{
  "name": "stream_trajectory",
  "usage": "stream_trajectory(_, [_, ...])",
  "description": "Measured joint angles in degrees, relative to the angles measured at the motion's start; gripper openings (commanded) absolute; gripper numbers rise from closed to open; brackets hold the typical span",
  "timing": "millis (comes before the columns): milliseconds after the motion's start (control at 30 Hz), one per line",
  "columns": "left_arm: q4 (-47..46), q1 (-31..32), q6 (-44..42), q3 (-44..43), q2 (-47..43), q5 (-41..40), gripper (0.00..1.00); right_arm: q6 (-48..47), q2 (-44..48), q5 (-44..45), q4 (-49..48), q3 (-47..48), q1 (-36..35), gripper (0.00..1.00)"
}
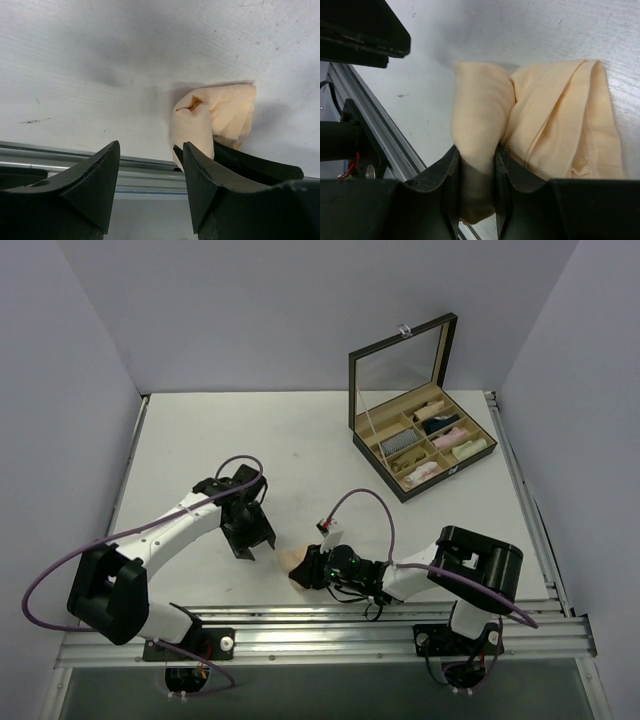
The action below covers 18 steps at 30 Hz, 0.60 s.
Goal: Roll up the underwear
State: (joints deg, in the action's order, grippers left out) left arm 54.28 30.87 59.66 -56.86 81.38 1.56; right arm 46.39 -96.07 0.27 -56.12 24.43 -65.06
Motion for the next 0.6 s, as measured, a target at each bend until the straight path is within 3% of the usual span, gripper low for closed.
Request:
stream_trajectory(367, [-11.0,5.6,0.0,3.3,4.3,0.7,0.63,2.2,-5.4,-4.5,-14.9,-3.6,1.6,0.02])
stream_trajectory(600, [-13.4,9.8,-0.3,3.0,8.1,0.6,0.61,2.3,-7.3,-6.7,-18.8,-4.1,2.8,0.02])
